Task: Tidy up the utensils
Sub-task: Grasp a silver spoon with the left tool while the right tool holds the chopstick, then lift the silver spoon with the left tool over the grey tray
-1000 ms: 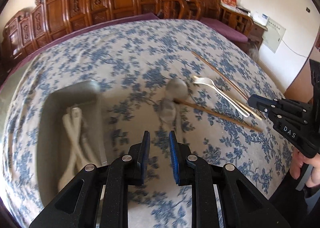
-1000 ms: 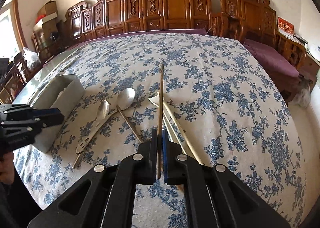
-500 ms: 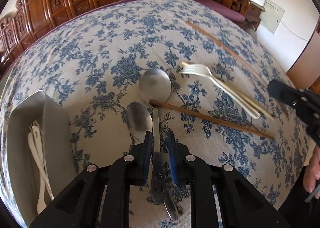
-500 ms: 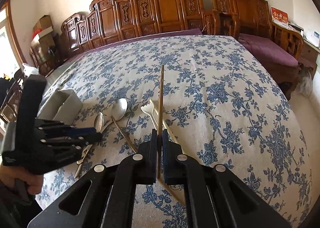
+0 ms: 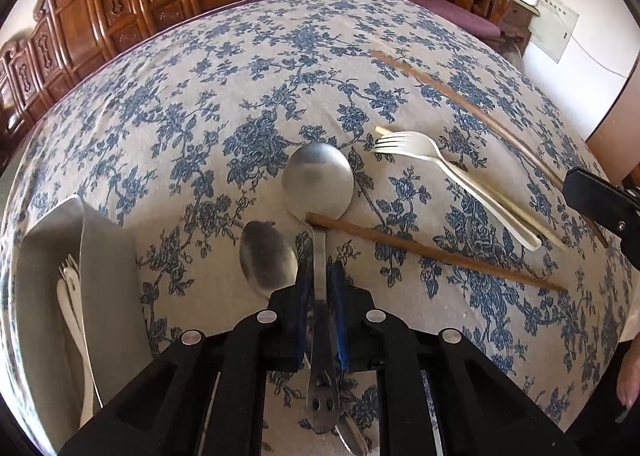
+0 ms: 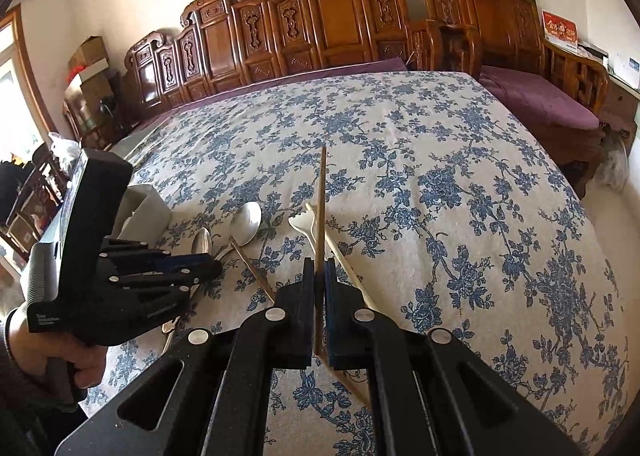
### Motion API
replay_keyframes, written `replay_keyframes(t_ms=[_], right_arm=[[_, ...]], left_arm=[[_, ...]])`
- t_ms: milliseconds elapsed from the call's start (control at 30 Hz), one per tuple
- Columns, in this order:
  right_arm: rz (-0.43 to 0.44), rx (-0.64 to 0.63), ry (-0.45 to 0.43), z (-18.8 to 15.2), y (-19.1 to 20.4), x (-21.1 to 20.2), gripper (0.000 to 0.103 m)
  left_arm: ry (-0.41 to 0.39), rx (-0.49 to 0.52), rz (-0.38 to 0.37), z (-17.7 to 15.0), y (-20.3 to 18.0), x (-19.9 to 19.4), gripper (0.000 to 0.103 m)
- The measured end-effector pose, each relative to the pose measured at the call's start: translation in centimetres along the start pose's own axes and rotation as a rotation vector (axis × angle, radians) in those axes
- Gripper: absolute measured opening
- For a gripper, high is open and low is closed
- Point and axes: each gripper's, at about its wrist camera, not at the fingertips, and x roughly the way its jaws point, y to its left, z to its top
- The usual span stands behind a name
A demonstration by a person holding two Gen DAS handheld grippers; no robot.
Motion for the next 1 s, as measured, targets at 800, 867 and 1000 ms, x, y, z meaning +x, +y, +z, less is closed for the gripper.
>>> replay_keyframes(t_ms=[800,867,1000], right_arm=[[0.032,0.001,-0.076,0.4,0.8,-1.6,0.006],[0.04,-0.002,-0.082,0.5,1.0,-1.8,0.006],[0.052,-0.022,-0.091,0.6,2.1,-2.1,0.006]], left_arm=[[-0.109,-0.012,0.071,2.8,2.3,-6.8,0.005],[-0.117,-0.015,0.072,2.6,2.5,-7.4,0.005],[-0.129,-0.018,0.076,1.8,2.9,-8.7,0.005]])
